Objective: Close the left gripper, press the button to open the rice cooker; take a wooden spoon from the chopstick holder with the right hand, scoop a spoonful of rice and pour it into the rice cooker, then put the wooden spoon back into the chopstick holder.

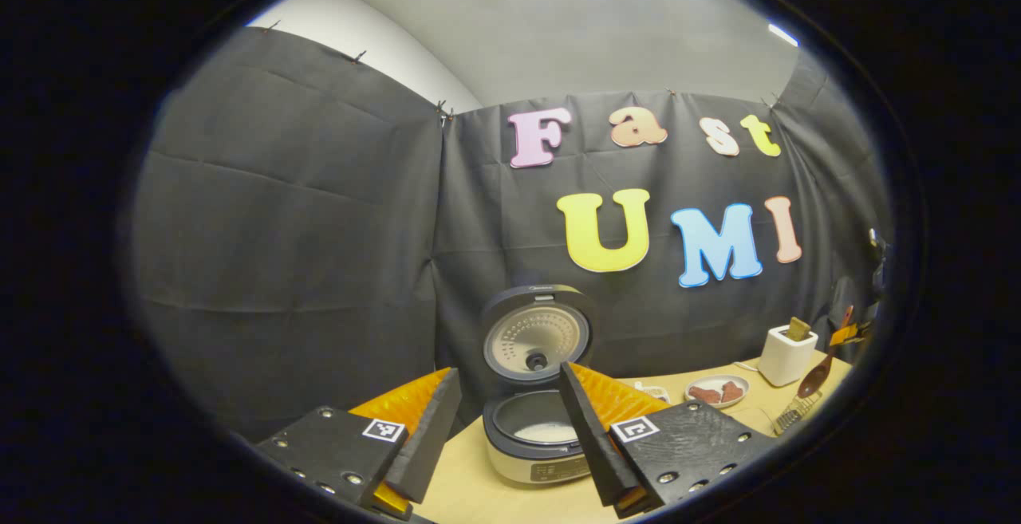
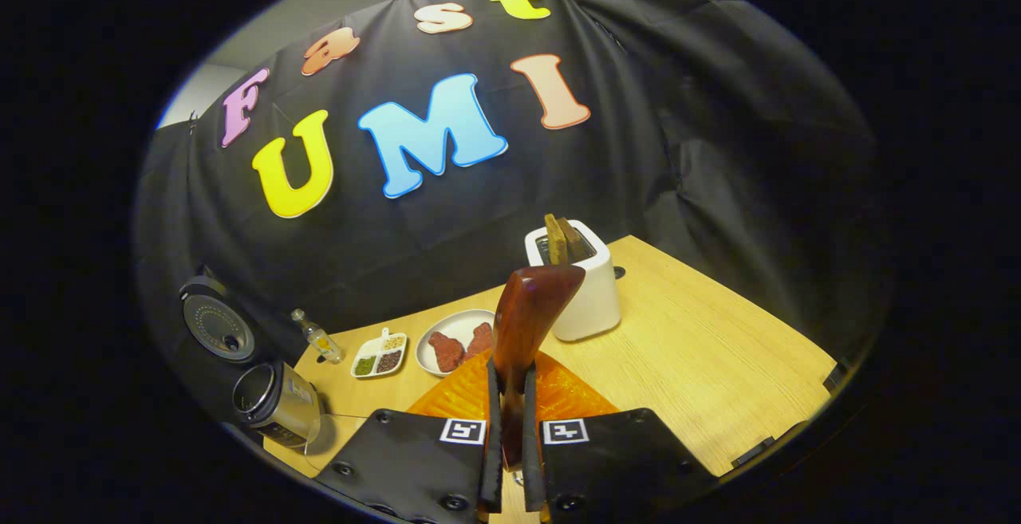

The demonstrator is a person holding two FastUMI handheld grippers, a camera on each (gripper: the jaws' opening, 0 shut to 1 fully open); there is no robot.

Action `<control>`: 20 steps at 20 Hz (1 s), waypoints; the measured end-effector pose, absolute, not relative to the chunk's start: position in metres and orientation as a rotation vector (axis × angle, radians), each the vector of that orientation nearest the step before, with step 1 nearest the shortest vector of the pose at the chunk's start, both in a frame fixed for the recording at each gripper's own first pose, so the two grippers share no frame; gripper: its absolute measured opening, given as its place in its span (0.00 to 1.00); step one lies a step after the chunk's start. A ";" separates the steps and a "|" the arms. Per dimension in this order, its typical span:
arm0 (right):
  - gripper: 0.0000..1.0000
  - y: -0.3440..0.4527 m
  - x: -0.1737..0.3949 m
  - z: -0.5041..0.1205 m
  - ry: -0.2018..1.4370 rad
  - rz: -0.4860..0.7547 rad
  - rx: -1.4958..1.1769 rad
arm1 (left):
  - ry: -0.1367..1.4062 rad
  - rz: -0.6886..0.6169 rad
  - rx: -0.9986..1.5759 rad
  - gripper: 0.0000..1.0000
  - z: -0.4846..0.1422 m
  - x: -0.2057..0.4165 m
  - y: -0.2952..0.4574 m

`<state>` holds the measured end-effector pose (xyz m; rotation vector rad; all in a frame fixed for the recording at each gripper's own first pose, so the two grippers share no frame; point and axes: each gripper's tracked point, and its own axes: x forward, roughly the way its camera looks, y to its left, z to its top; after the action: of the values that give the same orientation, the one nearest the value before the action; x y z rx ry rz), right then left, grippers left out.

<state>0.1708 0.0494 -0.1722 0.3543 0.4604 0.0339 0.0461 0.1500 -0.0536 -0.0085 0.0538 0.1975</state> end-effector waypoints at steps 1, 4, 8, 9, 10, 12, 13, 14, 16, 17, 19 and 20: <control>0.12 0.059 0.171 -0.166 0.451 0.051 0.358 | 0.056 0.195 -0.011 0.77 -0.054 0.048 0.152; 0.12 0.089 0.169 -0.155 0.434 0.097 0.369 | 0.064 0.188 -0.014 0.77 -0.062 0.054 0.158; 0.12 0.134 0.164 -0.151 0.433 0.165 0.377 | 0.067 0.188 -0.011 0.77 -0.066 0.058 0.173; 0.12 0.148 0.163 -0.153 0.442 0.188 0.385 | 0.069 0.188 -0.013 0.77 -0.067 0.059 0.175; 0.12 0.159 0.161 -0.156 0.447 0.203 0.387 | 0.071 0.188 -0.015 0.77 -0.071 0.060 0.179; 0.12 0.180 0.157 -0.165 0.462 0.229 0.368 | 0.076 0.191 -0.015 0.77 -0.074 0.061 0.186; 0.16 0.190 0.155 -0.171 0.472 0.242 0.353 | 0.080 0.192 -0.013 0.76 -0.076 0.061 0.190; 0.16 0.201 0.153 -0.177 0.480 0.254 0.339 | 0.083 0.193 -0.010 0.76 -0.077 0.061 0.194; 0.12 0.215 0.153 -0.188 0.488 0.266 0.303 | 0.087 0.198 -0.002 0.76 -0.080 0.062 0.201; 0.12 0.220 0.153 -0.192 0.485 0.267 0.279 | 0.089 0.200 0.001 0.76 -0.080 0.062 0.206; 0.12 0.228 0.155 -0.202 0.472 0.266 0.207 | 0.095 0.206 0.007 0.76 -0.085 0.062 0.212; 0.12 0.232 0.156 -0.207 0.460 0.264 0.159 | 0.098 0.212 0.011 0.76 -0.085 0.062 0.216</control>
<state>0.1565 0.2317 -0.2068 0.1589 0.4604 0.2638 0.0617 0.2161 -0.0853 0.0109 0.0975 0.2115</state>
